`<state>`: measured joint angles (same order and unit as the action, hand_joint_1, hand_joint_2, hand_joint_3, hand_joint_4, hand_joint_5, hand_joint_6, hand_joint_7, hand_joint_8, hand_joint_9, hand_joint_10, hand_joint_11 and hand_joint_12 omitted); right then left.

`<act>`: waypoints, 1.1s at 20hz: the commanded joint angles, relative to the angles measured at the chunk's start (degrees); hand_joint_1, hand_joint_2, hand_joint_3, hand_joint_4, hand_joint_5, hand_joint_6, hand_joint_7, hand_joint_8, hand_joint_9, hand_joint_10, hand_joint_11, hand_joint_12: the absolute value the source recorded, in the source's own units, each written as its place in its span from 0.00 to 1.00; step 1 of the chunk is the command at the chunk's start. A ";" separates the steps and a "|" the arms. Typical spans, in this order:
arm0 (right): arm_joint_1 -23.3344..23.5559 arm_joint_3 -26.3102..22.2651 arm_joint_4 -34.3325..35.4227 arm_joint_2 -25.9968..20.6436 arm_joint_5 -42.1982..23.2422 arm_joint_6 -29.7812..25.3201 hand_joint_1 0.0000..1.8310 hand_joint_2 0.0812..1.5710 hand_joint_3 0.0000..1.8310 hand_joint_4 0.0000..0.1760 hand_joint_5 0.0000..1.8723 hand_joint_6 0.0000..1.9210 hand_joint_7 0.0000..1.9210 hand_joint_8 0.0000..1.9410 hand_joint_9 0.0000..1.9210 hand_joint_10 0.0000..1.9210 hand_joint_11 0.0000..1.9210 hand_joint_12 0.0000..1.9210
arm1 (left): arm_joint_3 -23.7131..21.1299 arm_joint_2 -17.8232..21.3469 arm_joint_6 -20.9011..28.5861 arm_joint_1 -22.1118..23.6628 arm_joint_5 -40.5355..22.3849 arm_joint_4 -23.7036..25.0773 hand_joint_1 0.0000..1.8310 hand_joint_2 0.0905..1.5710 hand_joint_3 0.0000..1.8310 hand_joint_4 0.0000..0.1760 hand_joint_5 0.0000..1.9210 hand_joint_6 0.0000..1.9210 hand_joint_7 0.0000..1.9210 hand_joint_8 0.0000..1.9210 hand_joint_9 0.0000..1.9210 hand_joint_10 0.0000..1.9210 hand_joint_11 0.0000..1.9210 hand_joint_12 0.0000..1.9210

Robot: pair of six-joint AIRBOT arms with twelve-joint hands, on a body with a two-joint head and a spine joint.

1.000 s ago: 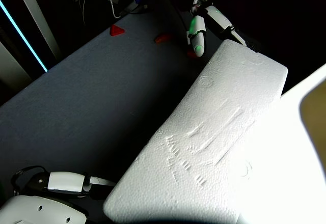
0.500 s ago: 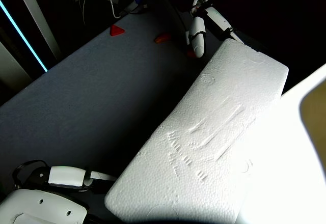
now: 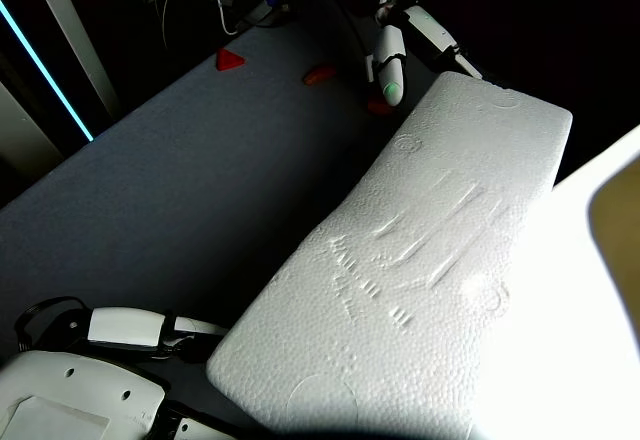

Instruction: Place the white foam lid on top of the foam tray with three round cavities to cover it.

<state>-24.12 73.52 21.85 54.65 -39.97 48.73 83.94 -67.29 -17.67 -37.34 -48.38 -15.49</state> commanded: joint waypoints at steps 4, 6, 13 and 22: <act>0.89 0.00 -3.36 0.17 -5.92 -0.29 0.29 0.75 0.00 0.00 0.01 0.00 0.00 0.00 0.01 0.00 0.00 0.30 | 0.59 -1.32 0.55 1.26 -6.27 4.35 0.22 0.70 0.00 0.03 0.05 0.00 0.00 0.00 0.00 0.00 0.00 0.12; 0.89 0.33 -2.81 0.17 -5.56 -0.29 0.26 0.77 0.00 0.00 0.00 0.00 0.00 0.00 0.02 0.00 0.00 0.37 | 0.94 -1.67 0.70 1.26 -5.50 4.35 0.23 0.70 0.00 0.12 0.04 0.00 0.00 0.00 0.00 0.00 0.00 0.12; 0.87 1.39 -1.20 0.19 -4.38 -0.28 0.29 0.77 0.00 0.00 0.00 0.00 0.06 0.01 0.11 0.04 0.00 0.64 | 1.84 -2.48 0.92 1.49 -4.05 4.48 0.24 0.70 0.00 0.02 0.04 0.00 0.00 0.00 0.00 0.00 0.00 0.13; -0.80 2.96 1.70 0.91 -2.57 -0.28 0.26 0.77 0.00 0.00 0.00 0.00 0.04 0.00 0.06 0.10 0.00 0.63 | 2.56 -3.10 0.86 1.73 -2.21 4.74 0.25 0.70 0.00 0.21 0.03 0.00 0.00 0.00 0.00 0.00 0.00 0.18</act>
<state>-25.19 76.40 25.28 55.92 -36.62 48.69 86.63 -69.78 -16.82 -36.16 -45.71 -13.98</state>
